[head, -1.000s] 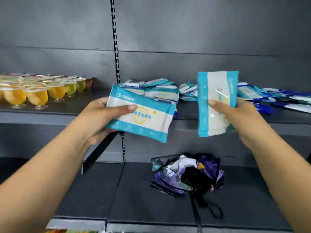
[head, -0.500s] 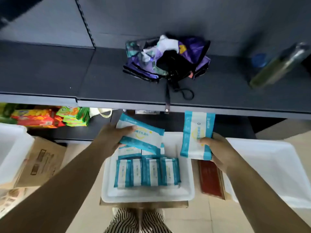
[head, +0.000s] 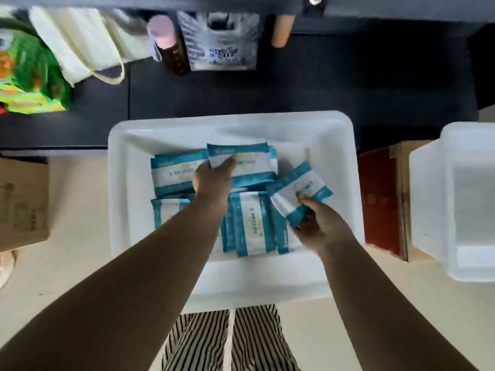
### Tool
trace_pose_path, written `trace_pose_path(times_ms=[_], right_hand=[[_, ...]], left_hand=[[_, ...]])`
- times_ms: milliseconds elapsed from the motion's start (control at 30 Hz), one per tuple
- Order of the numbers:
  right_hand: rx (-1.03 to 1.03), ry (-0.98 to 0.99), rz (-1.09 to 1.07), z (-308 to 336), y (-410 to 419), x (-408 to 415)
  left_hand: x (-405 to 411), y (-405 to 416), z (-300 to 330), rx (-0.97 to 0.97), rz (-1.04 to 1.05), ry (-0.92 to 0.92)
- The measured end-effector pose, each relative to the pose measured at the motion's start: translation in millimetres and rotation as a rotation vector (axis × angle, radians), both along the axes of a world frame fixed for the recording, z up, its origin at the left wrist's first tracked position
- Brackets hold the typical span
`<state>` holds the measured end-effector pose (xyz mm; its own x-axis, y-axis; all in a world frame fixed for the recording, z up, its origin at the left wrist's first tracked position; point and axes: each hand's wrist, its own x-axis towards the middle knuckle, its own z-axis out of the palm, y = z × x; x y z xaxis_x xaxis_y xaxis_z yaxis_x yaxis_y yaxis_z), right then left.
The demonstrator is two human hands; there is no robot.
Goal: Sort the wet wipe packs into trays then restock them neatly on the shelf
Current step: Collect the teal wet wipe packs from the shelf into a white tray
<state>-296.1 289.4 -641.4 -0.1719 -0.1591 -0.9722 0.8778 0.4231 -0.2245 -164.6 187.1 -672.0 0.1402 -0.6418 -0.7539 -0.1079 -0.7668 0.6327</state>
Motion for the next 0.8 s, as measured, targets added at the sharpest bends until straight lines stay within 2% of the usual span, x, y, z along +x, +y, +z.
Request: trace_pose_path(times_ms=[133,200,233,300,367,433,600,700,800], right_hand=[[-0.058,0.016,-0.157,-33.0,-25.0,-3.9],[-0.062,0.027,-0.164,-44.7,-36.1,-3.6],[-0.044,0.033,-0.107,-48.5,-41.2,-2.3],[0.035,0.065,0.151,-53.2,-49.7,0.8],[0.126,0.128,0.386,-51.9,-54.0,4.8],[0.16,0.203,0.467,-43.5,-53.2,5.5],[0.074,0.38,0.675,17.9,-54.6,3.3],[-0.044,0.619,0.897,77.4,-63.3,-1.7],[-0.155,0.818,1.023,151.1,-74.8,-5.8]], left_hand=[[-23.2,-15.1,-37.5,-0.074,-0.224,-0.082],[-24.6,-17.7,-43.1,-0.09,-0.273,-0.118],[-22.5,-17.5,-41.4,-0.117,-0.306,-0.162],[-12.8,-15.2,-31.0,-0.189,-0.347,-0.244],[2.6,-9.7,-19.3,-0.254,-0.349,-0.234],[18.8,-2.7,-8.3,-0.269,-0.375,-0.215],[43.1,3.5,48.4,-0.289,-0.556,-0.274],[44.8,0.2,111.2,-0.341,-0.67,-0.28],[42.5,-9.4,181.6,-0.484,-0.732,-0.314]])
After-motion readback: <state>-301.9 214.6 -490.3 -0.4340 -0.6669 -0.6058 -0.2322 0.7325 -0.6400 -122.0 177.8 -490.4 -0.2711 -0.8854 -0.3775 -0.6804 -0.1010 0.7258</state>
